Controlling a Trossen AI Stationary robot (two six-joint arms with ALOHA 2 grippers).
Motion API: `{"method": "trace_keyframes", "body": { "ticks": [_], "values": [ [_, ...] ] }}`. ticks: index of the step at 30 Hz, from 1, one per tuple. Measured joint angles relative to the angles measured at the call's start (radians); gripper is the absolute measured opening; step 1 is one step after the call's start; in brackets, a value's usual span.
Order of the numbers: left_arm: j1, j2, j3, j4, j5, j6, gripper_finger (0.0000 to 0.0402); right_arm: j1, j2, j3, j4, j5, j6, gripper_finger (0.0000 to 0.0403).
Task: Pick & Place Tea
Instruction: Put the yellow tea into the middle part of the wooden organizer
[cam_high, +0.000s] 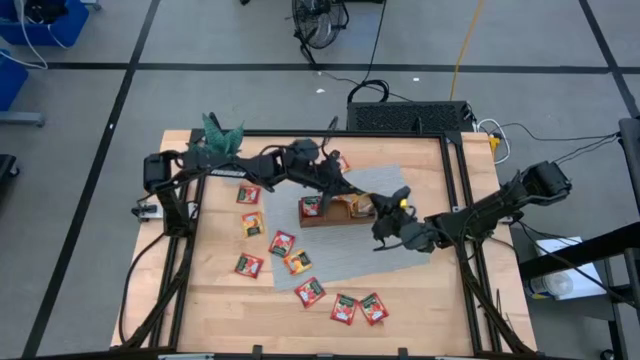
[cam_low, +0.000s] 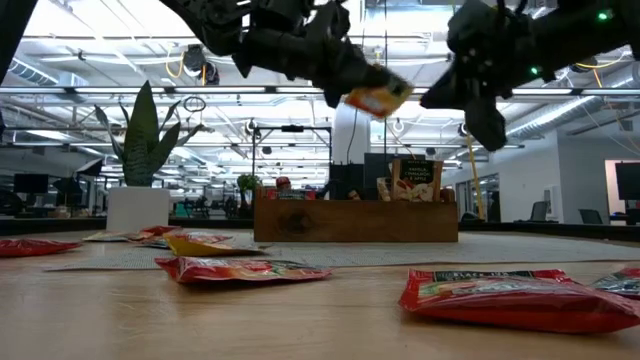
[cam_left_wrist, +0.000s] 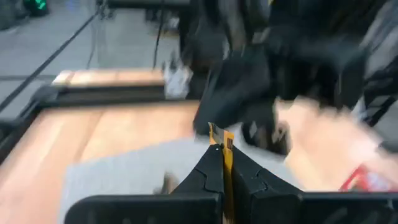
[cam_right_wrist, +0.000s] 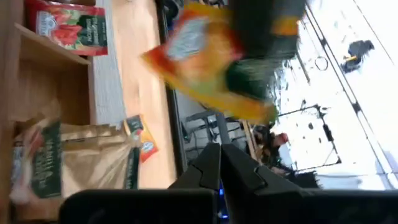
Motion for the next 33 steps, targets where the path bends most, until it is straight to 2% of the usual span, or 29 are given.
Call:
{"method": "trace_keyframes", "body": {
  "ticks": [3,6,8,12,16,19,21,25,33],
  "values": [
    [-0.025,-0.004,-0.036,0.013,-0.100,0.051,0.0002,0.000,-0.038,-0.051,0.006,0.014,0.084,0.0000],
    [-0.038,-0.007,-0.125,0.120,-0.166,0.061,0.0002,-0.009,-0.085,-0.104,0.027,0.014,0.140,0.0000],
    [-0.034,-0.004,-0.208,0.249,-0.172,0.033,0.0002,-0.015,-0.119,-0.143,0.069,0.012,0.147,0.0000],
    [-0.027,-0.005,-0.372,0.608,-0.193,-0.007,0.0001,-0.026,-0.170,-0.220,0.239,0.006,0.122,0.0000],
    [-0.049,-0.003,-0.493,0.805,-0.307,0.043,0.0001,-0.037,-0.195,-0.298,0.423,-0.048,0.077,0.0000],
    [-0.056,-0.004,-0.511,0.809,-0.333,0.055,0.0001,-0.047,-0.197,-0.343,0.535,-0.098,0.062,0.0000],
    [-0.058,0.004,-0.511,0.797,-0.341,0.044,0.0001,-0.050,-0.198,-0.358,0.583,-0.095,0.044,0.0000],
    [-0.062,0.023,-0.511,0.798,-0.365,0.048,0.0001,-0.049,-0.198,-0.361,0.591,-0.096,0.033,0.0000],
    [-0.071,0.143,-0.460,0.851,-0.367,0.071,0.0000,-0.049,-0.198,-0.361,0.590,-0.097,0.026,0.0000]
  ]
}}
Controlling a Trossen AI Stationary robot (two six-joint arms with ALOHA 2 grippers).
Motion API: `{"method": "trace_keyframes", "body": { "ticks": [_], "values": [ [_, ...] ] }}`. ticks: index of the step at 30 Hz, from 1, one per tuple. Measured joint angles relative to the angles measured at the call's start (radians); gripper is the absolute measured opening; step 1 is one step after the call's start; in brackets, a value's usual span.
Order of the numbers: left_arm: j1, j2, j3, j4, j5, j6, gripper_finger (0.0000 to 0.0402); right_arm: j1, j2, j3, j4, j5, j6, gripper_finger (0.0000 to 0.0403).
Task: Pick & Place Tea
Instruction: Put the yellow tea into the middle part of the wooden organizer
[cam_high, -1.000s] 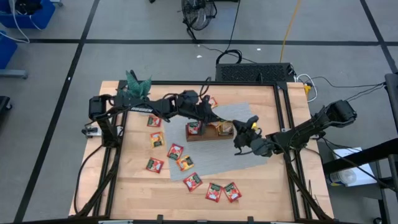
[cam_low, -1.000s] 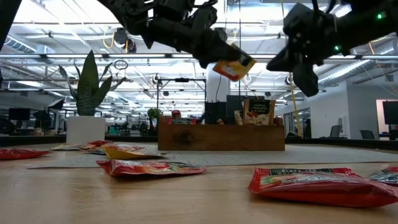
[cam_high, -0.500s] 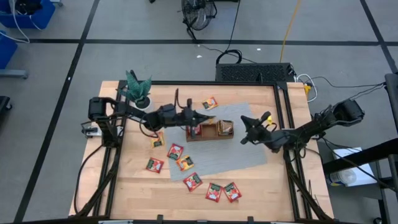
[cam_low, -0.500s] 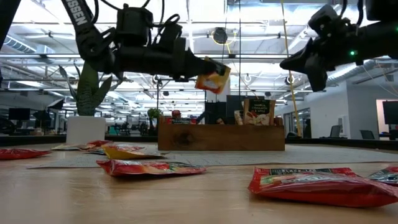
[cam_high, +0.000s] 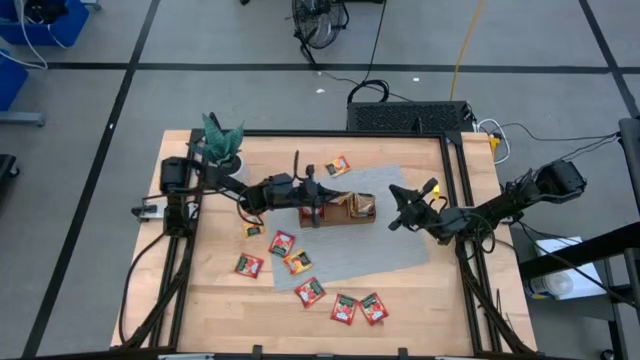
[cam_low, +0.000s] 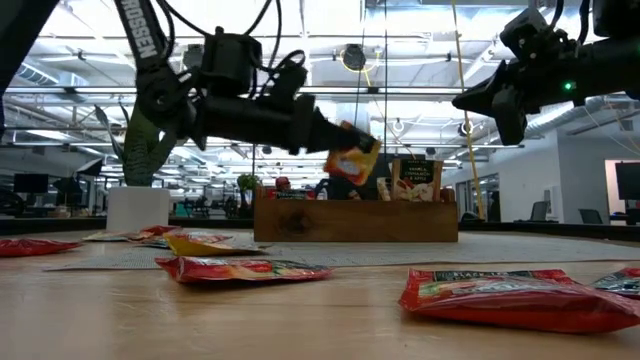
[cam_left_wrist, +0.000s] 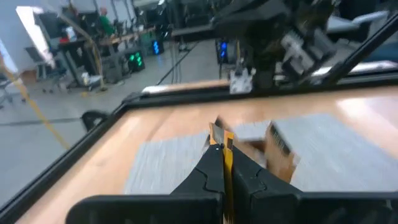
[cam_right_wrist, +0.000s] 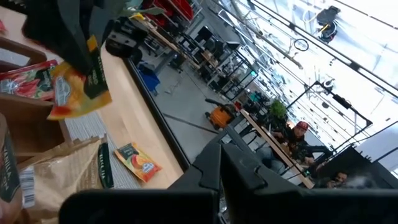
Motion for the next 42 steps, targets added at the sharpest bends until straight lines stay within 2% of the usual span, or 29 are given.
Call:
{"method": "trace_keyframes", "body": {
  "ticks": [6,27,37,42],
  "values": [
    [-0.001,0.075,0.035,0.021,0.008,-0.017,0.0000,0.000,0.000,0.000,-0.001,0.001,-0.006,0.0000],
    [-0.003,0.076,0.035,-0.055,0.009,-0.018,0.0003,-0.005,0.000,0.000,-0.001,0.001,-0.006,0.0000],
    [-0.001,0.076,0.035,-0.110,-0.028,-0.044,0.0033,-0.005,0.000,0.000,-0.001,0.000,-0.006,0.0000],
    [-0.001,0.076,0.035,-0.109,-0.078,-0.050,0.0068,-0.005,0.000,0.000,-0.001,0.000,-0.006,0.0000]
  ]
}}
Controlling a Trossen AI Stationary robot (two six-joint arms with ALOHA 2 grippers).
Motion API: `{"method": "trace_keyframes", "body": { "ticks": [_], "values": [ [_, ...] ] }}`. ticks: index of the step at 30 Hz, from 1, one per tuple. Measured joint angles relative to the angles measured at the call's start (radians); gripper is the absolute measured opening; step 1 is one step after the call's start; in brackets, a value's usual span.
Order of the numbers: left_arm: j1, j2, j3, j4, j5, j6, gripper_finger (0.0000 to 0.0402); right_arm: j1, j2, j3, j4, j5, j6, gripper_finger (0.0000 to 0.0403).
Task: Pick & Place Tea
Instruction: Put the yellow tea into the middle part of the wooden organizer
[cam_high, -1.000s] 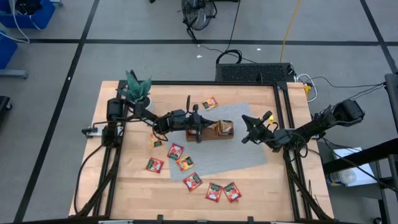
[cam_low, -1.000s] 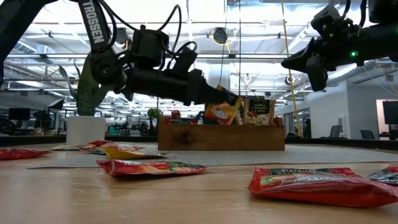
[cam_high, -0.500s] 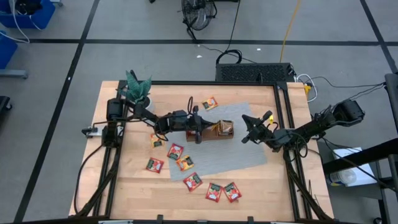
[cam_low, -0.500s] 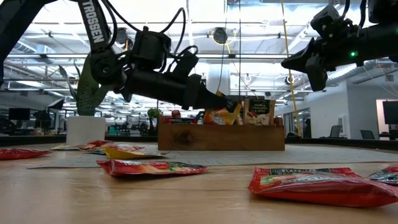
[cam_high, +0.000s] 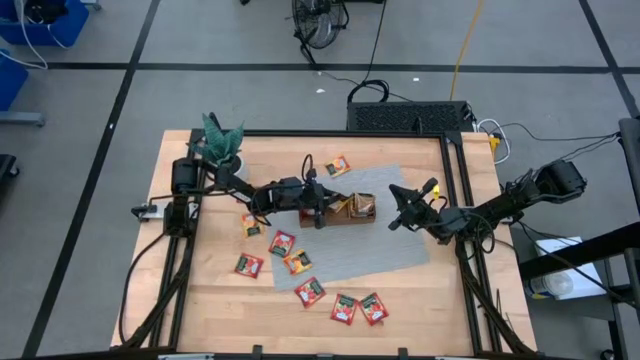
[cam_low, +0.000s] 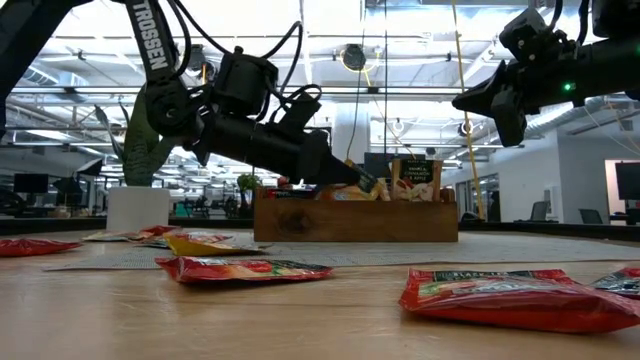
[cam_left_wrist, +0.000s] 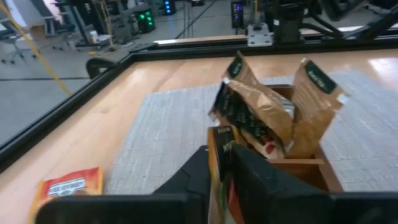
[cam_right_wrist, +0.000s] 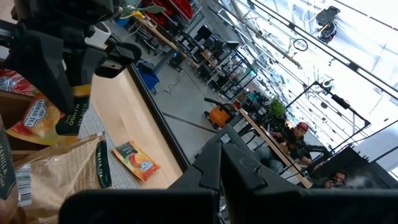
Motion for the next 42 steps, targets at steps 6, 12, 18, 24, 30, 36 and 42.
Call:
{"method": "trace_keyframes", "body": {
  "ticks": [6,12,18,24,30,36,42],
  "values": [
    [-0.004,0.000,0.000,0.061,-0.003,0.014,0.0129,0.000,0.000,0.000,0.000,0.000,0.000,0.0000],
    [-0.010,0.000,0.000,0.088,-0.003,0.070,0.0169,0.000,0.000,0.000,0.000,0.000,0.000,0.0000],
    [-0.024,-0.045,0.001,0.092,-0.048,0.083,0.0173,0.000,0.000,0.000,0.000,0.000,0.000,0.0000],
    [-0.045,-0.199,0.085,-0.361,-0.166,0.196,0.0122,0.000,0.000,0.000,0.000,0.000,0.000,0.0000],
    [-0.064,-0.199,0.287,-1.004,-0.133,0.251,0.0015,-0.001,0.000,0.000,0.000,0.000,0.000,0.0000],
    [-0.067,-0.188,0.344,-1.047,-0.040,0.241,0.0004,0.000,0.000,0.000,-0.007,-0.001,0.008,0.0000],
    [-0.068,-0.155,0.342,-1.049,-0.044,0.239,0.0002,0.000,0.000,0.000,-0.008,-0.001,0.004,0.0000]
  ]
}}
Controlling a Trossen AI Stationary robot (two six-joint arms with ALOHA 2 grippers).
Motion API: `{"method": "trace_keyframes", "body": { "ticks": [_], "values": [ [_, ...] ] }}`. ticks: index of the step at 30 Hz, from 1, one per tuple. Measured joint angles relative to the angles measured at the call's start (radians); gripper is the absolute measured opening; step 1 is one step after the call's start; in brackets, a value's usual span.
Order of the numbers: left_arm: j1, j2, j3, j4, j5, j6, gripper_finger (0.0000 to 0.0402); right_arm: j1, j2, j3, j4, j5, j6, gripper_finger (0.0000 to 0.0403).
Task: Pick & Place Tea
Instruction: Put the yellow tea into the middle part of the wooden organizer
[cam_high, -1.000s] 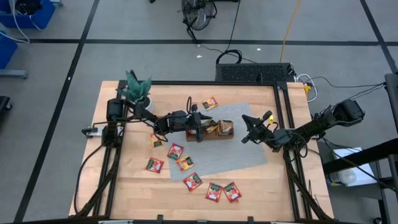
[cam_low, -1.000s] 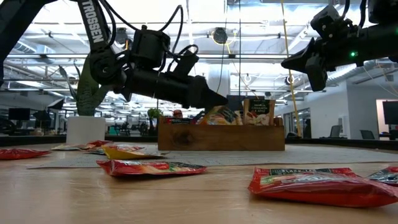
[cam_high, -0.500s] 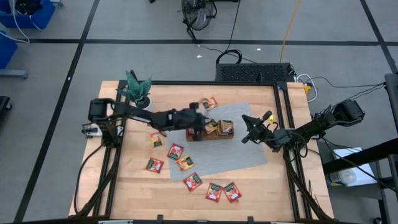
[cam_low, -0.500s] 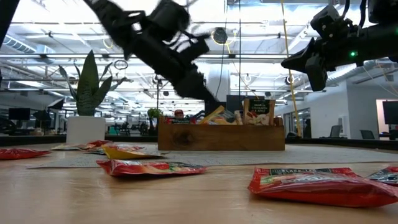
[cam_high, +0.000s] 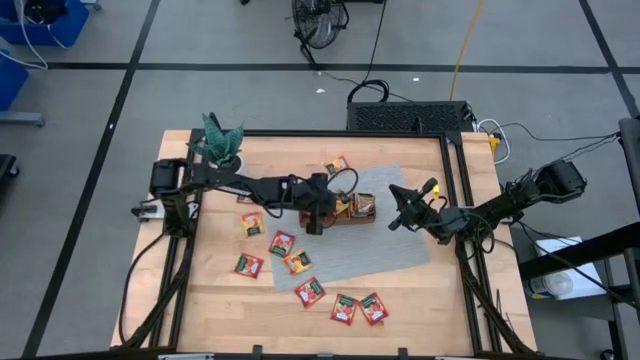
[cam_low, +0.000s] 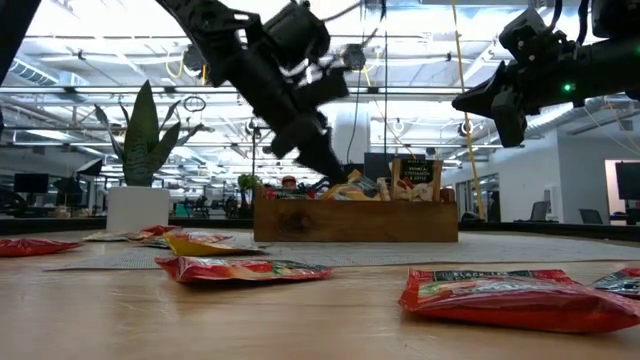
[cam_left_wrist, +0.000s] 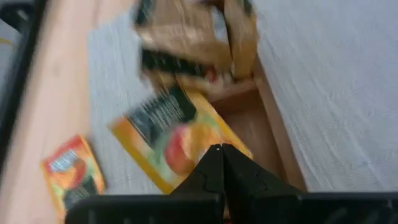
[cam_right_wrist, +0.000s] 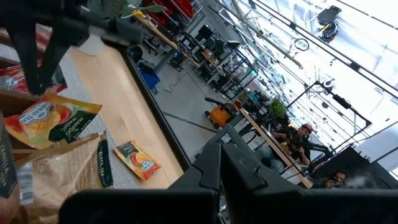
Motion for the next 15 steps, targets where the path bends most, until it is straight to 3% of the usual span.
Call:
{"method": "trace_keyframes", "body": {
  "ticks": [7,15],
  "values": [
    [0.001,0.110,0.036,0.018,-0.001,-0.013,0.0002,-0.001,0.000,0.000,0.005,-0.013,-0.001,0.0000],
    [-0.002,0.139,0.074,0.064,-0.005,-0.032,0.0005,-0.006,0.000,0.000,0.001,-0.025,0.004,0.0000]
  ]
}}
